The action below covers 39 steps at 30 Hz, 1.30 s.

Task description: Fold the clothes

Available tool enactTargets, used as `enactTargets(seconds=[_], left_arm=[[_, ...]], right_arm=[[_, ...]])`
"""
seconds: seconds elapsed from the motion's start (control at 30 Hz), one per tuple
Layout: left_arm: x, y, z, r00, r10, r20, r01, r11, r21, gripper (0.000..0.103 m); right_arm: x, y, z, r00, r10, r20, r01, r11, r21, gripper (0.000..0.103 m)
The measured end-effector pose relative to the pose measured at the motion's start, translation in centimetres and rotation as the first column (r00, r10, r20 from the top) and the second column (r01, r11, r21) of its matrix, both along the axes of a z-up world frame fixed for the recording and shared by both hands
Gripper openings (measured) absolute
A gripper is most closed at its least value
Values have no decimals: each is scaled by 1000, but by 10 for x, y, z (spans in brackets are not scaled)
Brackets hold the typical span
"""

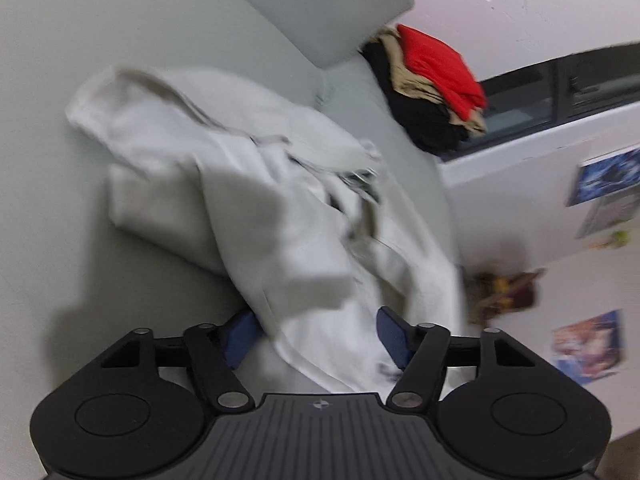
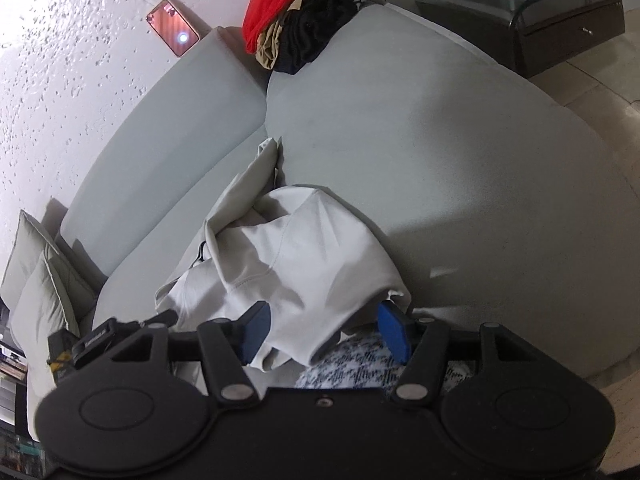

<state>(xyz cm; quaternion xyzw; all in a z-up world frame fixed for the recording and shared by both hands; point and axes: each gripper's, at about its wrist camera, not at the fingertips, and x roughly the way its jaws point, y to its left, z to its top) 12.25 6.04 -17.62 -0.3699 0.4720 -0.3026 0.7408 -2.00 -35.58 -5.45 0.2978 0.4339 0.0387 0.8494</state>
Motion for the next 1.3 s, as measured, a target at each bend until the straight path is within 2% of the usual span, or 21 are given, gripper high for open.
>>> enactTargets(seconds=[0.1, 0.17, 0.2, 0.23, 0.27, 0.3, 0.33, 0.43, 0.53, 0.6, 0.63, 0.7, 0.77, 0.83, 0.9, 1.0, 1.1, 1.17, 1.2, 1.23, 1.3], left_arm=[[5, -6, -4, 1000, 22, -3, -22, 999, 29, 57], [11, -11, -4, 999, 35, -5, -35, 997, 64, 50], [14, -13, -4, 999, 41, -5, -41, 996, 81, 43], [17, -16, -4, 999, 47, -6, -46, 994, 99, 29], [18, -19, 0, 999, 45, 4, -45, 989, 140, 22], [18, -23, 4, 999, 41, 15, -43, 982, 185, 10], [17, -27, 8, 999, 34, 30, -40, 972, 232, 5], [7, -35, 24, 996, 17, 91, -47, 941, 334, 4], [-6, -39, 41, 987, -9, 163, -62, 902, 427, 4], [-16, -40, 52, 980, -15, 198, -81, 883, 463, 4], [-22, -39, 57, 977, -14, 215, -92, 876, 474, 4], [-26, -33, 59, 977, 3, 215, -105, 879, 466, 3], [-30, -26, 62, 977, 20, 212, -117, 882, 456, 3], [-34, -19, 64, 977, 38, 209, -130, 886, 446, 0], [-38, -13, 66, 977, 56, 205, -142, 889, 435, 0], [-44, -3, 69, 976, 82, 200, -161, 893, 420, 0], [-43, 0, 62, 984, 80, 157, -137, 908, 396, 0], [-43, 0, 53, 989, 78, 127, -122, 918, 378, 18], [-43, 0, 49, 989, 82, 122, -122, 920, 372, 34], [-41, -1, 44, 990, 81, 116, -119, 922, 368, 40], [-32, -5, 36, 992, 74, 100, -106, 927, 360, 40]], right_arm=[[1, -2, -1, 1000, 7, 12, -7, 1000, -5, 58], [0, 5, 3, 999, 38, 36, -36, 997, -63, 58], [0, 9, 4, 997, 55, 48, -50, 994, -93, 58], [0, 12, 6, 996, 72, 60, -64, 990, -123, 58], [2, 22, 8, 990, 114, 77, -99, 979, -178, 58], [3, 33, 10, 983, 160, 93, -135, 962, -236, 58], [5, 44, 12, 973, 206, 106, -168, 941, -293, 58], [16, 81, 9, 927, 360, 108, -286, 862, -419, 58], [25, 114, 4, 886, 455, 83, -345, 770, -537, 61], [32, 127, 4, 903, 427, 33, -307, 698, -647, 64], [36, 127, 4, 935, 356, 11, -249, 675, -695, 65], [38, 109, 10, 981, 196, 8, -137, 712, -688, 66], [31, 77, 17, 998, 53, 26, -28, 814, -580, 69], [18, 54, 24, 996, -39, 82, 75, 865, -496, 70], [8, 50, 31, 981, -19, 193, 106, 886, -450, 70], [13, 72, 31, 960, 116, 255, 10, 895, -446, 70], [32, 108, 19, 934, 297, 200, -172, 862, -476, 70], [38, 129, 12, 911, 378, 166, -244, 817, -522, 70], [38, 136, 9, 900, 407, 156, -270, 802, -533, 71], [39, 142, 6, 889, 434, 147, -294, 787, -543, 72], [41, 151, 1, 876, 468, 115, -334, 762, -555, 72]])
